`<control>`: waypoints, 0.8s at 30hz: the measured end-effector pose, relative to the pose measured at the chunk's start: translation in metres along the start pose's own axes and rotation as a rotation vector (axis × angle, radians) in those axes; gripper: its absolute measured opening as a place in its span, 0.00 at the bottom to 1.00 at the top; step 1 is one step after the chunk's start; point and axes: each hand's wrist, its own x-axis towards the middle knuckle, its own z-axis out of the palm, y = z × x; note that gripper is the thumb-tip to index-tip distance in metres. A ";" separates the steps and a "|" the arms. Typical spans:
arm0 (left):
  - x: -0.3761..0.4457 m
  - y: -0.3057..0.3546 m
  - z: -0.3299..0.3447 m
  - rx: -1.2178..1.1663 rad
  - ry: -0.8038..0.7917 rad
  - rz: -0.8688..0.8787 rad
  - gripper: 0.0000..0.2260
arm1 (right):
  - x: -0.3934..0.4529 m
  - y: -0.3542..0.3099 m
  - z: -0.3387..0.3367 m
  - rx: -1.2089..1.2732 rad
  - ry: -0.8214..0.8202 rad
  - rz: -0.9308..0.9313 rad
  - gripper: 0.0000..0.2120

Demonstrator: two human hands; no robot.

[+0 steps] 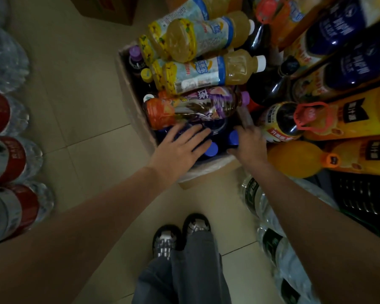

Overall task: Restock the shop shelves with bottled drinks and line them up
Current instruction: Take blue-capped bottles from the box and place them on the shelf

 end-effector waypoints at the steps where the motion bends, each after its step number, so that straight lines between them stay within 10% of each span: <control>1: 0.001 0.004 -0.002 0.019 -0.085 0.024 0.21 | 0.001 -0.001 0.000 -0.024 0.034 -0.002 0.26; 4: 0.014 0.020 -0.002 0.049 -0.430 0.016 0.26 | 0.006 -0.009 -0.008 -0.038 0.037 0.006 0.23; 10: 0.040 0.026 0.000 0.038 -0.533 -0.116 0.29 | -0.002 -0.007 -0.025 0.090 0.073 -0.004 0.27; 24: 0.019 0.026 -0.036 -0.624 -0.163 -0.195 0.37 | -0.077 -0.012 -0.110 0.122 0.213 -0.009 0.20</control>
